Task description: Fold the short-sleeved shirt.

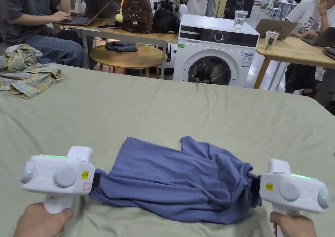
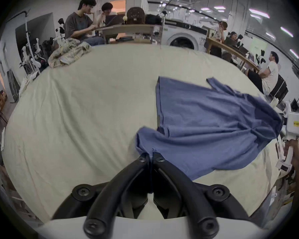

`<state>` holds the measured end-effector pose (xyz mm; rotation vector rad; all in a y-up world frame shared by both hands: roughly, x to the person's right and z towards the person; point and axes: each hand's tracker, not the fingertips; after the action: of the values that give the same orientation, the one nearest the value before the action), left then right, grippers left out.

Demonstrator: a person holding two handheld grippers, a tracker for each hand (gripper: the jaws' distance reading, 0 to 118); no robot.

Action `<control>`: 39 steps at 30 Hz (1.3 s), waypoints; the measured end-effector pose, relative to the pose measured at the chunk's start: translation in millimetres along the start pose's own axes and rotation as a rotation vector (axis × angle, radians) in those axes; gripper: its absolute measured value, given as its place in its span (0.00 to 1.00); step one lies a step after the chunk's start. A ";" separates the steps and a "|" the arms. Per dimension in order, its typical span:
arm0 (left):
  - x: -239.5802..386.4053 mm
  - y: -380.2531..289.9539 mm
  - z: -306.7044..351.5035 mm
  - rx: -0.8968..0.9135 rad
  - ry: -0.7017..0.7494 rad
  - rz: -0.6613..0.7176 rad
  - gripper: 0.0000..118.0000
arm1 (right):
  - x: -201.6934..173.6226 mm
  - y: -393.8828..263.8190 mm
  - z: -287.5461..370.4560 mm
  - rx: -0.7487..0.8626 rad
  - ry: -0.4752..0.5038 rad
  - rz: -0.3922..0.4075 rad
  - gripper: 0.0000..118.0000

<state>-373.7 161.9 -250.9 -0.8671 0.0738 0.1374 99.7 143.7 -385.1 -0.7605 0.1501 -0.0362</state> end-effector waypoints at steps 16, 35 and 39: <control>-27.7 129.1 83.1 0.296 0.034 -0.002 0.00 | -36.9 123.7 111.6 0.372 -0.026 0.134 0.04; -56.9 287.3 142.6 0.476 0.176 -0.017 0.00 | -57.8 255.3 138.2 0.550 -0.089 0.126 0.04; -55.0 310.7 142.1 0.494 0.195 -0.032 0.00 | -64.7 276.4 137.8 0.584 -0.089 0.108 0.04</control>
<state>-473.5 463.9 -387.0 -0.3860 0.2647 0.0013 50.1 443.8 -469.2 -0.1699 0.0886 0.0552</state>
